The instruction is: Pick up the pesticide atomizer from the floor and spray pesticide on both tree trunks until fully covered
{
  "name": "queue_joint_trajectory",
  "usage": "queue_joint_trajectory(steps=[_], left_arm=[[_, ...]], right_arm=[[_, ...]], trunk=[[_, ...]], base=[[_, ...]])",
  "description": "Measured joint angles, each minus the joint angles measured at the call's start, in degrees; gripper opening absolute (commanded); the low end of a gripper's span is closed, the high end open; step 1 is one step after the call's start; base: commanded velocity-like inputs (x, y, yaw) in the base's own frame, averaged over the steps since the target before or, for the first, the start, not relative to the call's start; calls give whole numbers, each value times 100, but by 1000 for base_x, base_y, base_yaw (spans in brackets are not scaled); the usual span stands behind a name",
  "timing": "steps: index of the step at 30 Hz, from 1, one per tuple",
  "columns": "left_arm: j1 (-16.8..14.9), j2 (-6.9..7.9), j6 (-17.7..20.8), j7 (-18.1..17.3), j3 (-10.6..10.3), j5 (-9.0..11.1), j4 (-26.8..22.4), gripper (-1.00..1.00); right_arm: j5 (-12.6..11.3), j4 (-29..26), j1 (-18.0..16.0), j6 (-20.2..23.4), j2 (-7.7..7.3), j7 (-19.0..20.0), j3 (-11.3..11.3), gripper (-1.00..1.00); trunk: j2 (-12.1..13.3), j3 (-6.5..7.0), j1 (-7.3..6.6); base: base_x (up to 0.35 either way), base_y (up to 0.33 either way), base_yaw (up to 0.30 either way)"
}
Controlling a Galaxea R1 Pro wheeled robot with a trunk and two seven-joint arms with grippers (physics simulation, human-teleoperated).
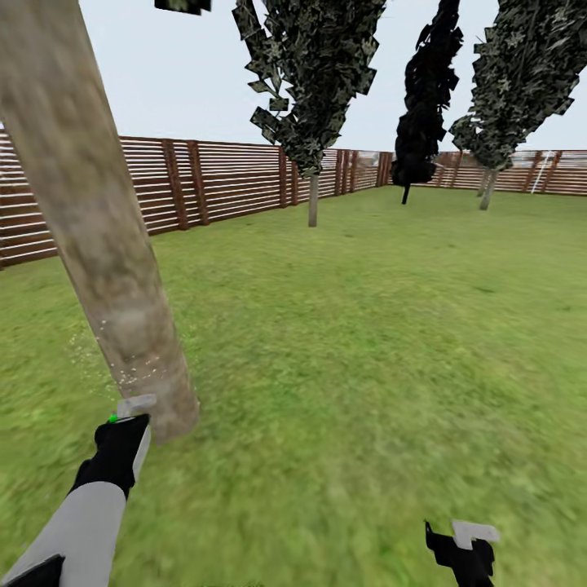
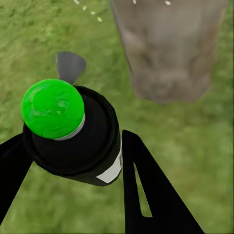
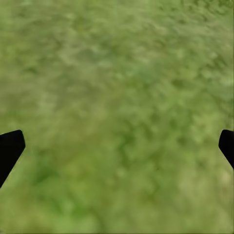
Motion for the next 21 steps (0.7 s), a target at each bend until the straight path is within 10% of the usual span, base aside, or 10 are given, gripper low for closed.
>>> queue_joint_trajectory(steps=[6, 21], left_arm=[[-586, 289, 484, -18, -306, -34, -26, -100], [-519, 253, 1055, -32, -348, -13, -1261, -100]], right_arm=[[-4, -1, 1, -3, 0, 0, 2, 100], [-1, 0, 0, -7, -8, -2, 2, 100]], trunk=[[0, -1, 0], [0, -1, 0]], base=[[0, 0, 195], [93, -135, 2]])
